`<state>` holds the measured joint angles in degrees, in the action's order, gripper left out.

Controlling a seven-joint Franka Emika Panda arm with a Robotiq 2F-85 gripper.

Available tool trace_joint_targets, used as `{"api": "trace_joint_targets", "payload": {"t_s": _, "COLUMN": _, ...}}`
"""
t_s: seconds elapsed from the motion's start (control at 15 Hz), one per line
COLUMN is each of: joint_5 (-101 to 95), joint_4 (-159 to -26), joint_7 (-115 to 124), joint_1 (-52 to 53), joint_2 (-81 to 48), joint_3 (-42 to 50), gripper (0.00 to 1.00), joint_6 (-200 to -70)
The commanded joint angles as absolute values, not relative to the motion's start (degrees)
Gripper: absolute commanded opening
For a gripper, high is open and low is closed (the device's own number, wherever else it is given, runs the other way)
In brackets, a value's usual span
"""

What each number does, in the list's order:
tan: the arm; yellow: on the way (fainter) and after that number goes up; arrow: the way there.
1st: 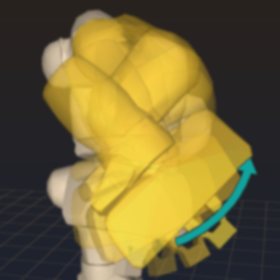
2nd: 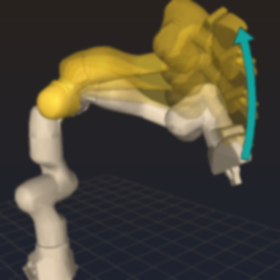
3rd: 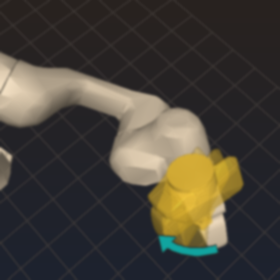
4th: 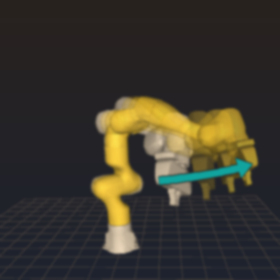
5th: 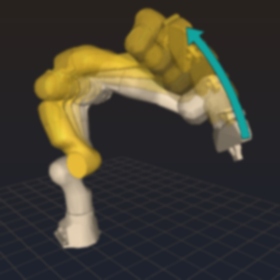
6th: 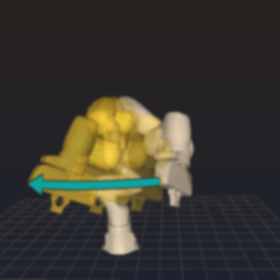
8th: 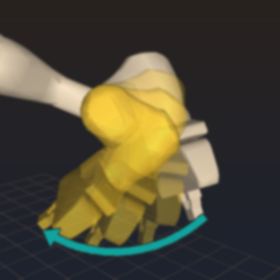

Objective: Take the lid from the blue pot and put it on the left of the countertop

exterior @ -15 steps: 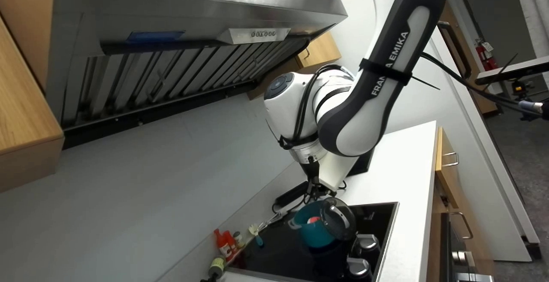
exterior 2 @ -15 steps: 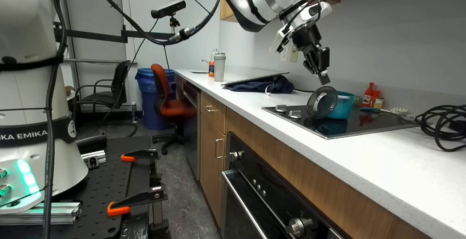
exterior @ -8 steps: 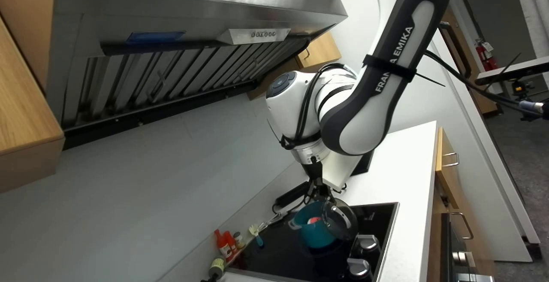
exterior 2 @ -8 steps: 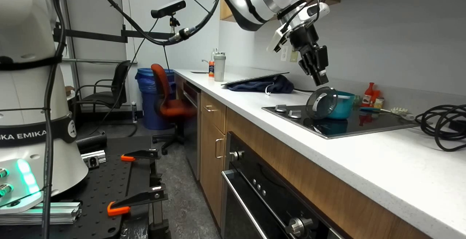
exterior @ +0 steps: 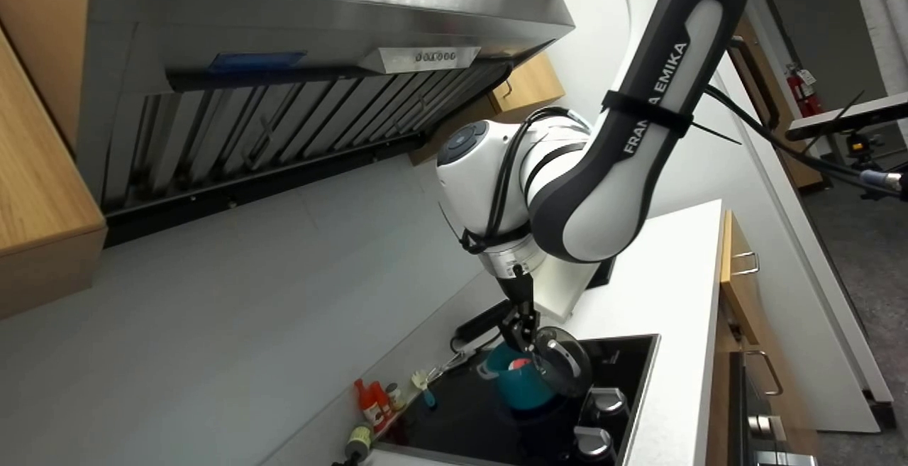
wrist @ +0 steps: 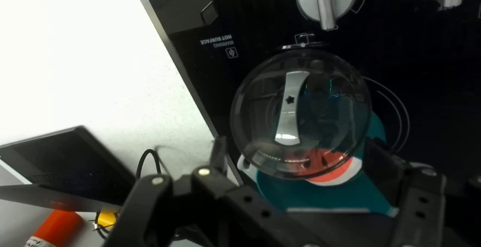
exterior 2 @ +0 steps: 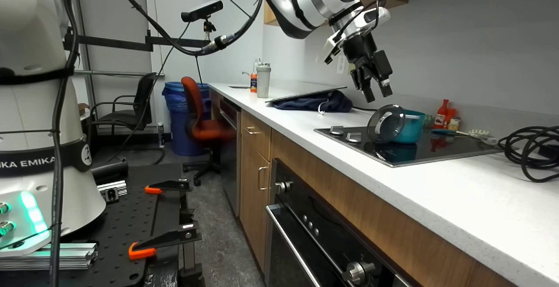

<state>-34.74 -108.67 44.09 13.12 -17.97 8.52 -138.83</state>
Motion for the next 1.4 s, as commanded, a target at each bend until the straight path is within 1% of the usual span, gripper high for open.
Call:
{"api": "trace_joint_targets", "payload": {"t_s": 0.0, "joint_5": -33.26, "joint_4": -110.39, "joint_7": 43.78, "joint_1": 10.94, "joint_2": -17.26, "joint_3": 6.88, "gripper": 1.00, "joint_6": -139.45}}
{"api": "trace_joint_targets", "payload": {"t_s": 0.53, "joint_5": -29.95, "joint_4": -110.39, "joint_7": 41.23, "joint_1": 8.66, "joint_2": -19.74, "joint_3": 6.54, "gripper": 1.00, "joint_6": -142.46}}
{"api": "trace_joint_targets", "payload": {"t_s": 0.87, "joint_5": -22.56, "joint_4": -109.05, "joint_7": 34.36, "joint_1": 7.34, "joint_2": -21.62, "joint_3": 5.90, "gripper": 1.00, "joint_6": -143.46}}
{"api": "trace_joint_targets", "payload": {"t_s": 1.33, "joint_5": -17.96, "joint_4": -105.91, "joint_7": 28.83, "joint_1": 6.87, "joint_2": -24.01, "joint_3": 6.34, "gripper": 1.00, "joint_6": -143.35}}
